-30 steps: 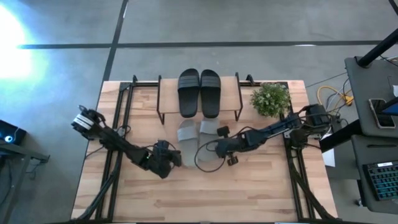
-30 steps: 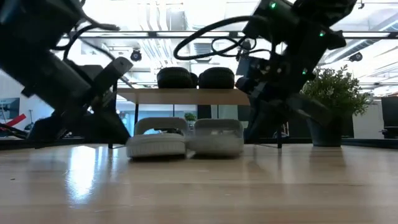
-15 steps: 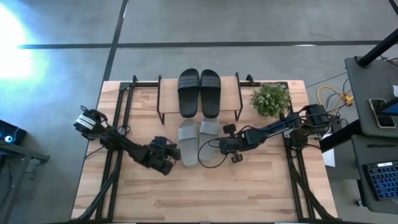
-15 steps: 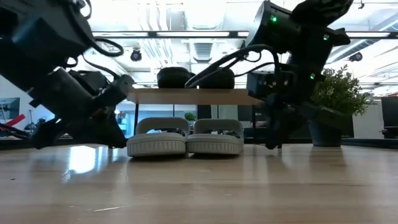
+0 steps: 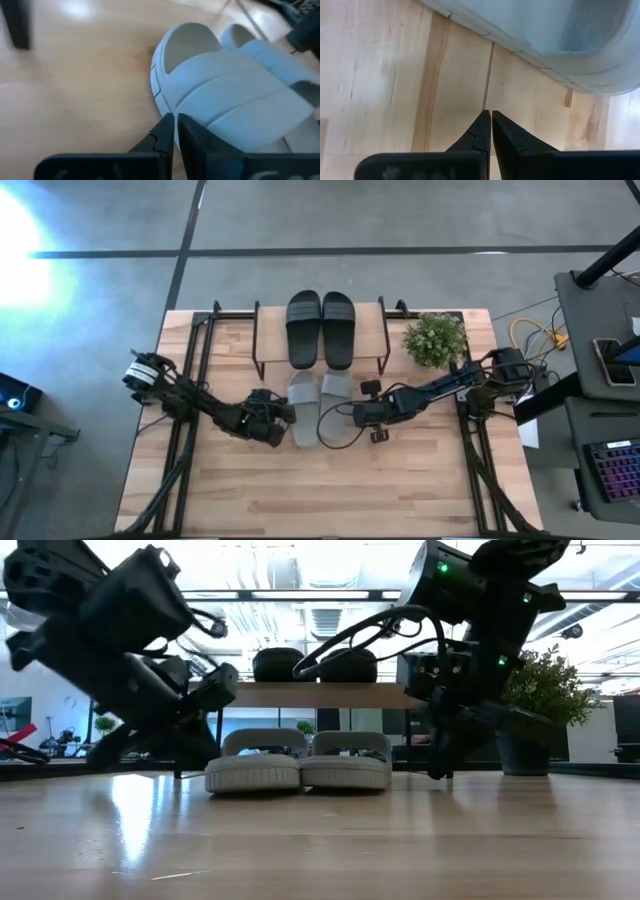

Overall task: Pick and place slides into the shelf
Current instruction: Adjust the gray slippers

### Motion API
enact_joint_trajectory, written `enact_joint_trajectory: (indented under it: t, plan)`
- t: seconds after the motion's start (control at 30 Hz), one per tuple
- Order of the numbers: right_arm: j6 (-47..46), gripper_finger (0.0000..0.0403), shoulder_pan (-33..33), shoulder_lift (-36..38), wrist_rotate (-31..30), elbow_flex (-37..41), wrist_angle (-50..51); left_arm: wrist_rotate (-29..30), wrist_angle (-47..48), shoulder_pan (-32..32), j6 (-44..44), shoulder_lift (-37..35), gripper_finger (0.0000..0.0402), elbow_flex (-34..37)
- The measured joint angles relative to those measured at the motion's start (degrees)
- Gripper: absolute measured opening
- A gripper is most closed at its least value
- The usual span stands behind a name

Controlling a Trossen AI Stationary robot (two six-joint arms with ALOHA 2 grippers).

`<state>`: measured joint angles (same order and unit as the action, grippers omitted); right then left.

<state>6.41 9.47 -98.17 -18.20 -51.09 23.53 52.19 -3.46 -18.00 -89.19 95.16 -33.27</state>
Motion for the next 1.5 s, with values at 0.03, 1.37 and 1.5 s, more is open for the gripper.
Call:
enact_joint_trajectory:
  t: [0.03,1.37,1.5]
  plan:
    - [0.0,0.0009,0.0,0.0,0.0,0.0,0.0,0.0,-2.4,0.5,1.9,0.3,0.0010,0.1]
    - [5.4,0.0009,-4.1,0.2,-0.9,2.4,-0.1,-13.1,3.3,-1.1,10.5,-8.1,0.0010,-2.0]
    - [1.3,0.0009,-4.2,0.5,1.8,2.4,0.1,-21.4,-5.3,-5.4,17.2,-7.9,0.0010,-4.8]
